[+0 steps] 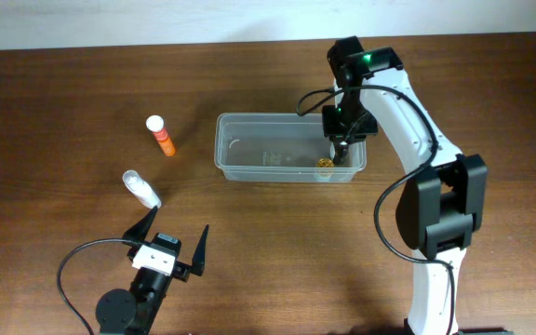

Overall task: Pack container
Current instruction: 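Carry the bottle into the container's right end and release it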

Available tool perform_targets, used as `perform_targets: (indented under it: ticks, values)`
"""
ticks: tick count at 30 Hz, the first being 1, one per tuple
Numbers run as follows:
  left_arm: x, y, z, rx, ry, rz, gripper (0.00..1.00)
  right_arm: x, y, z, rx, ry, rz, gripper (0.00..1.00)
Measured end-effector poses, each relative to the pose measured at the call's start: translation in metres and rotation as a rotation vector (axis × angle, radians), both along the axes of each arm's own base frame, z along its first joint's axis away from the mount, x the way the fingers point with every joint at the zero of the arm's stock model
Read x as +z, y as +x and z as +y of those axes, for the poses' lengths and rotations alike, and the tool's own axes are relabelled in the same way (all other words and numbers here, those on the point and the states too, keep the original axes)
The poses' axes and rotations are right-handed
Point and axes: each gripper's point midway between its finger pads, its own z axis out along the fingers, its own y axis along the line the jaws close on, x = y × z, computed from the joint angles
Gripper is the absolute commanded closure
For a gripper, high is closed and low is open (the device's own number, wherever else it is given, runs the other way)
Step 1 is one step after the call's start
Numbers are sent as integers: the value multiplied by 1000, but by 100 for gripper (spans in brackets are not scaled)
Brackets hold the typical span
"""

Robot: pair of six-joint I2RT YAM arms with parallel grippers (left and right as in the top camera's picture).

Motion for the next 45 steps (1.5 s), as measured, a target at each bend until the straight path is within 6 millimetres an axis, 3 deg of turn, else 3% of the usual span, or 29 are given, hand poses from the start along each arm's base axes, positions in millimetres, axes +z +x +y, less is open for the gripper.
perform_targets:
  ticks: [2, 18, 39, 45]
  values:
    - [0, 0, 0, 0, 0, 0, 1, -4, 1, 0, -2, -1, 2, 71]
    - [0, 0, 0, 0, 0, 0, 1, -6, 7, -18, -43, -3, 0, 70]
    - [0, 0, 0, 0, 0, 0, 1, -6, 8, -18, -27, -3, -3, 65]
    - [0, 0, 0, 0, 0, 0, 1, 9, 9, -18, -27, -2, -10, 64]
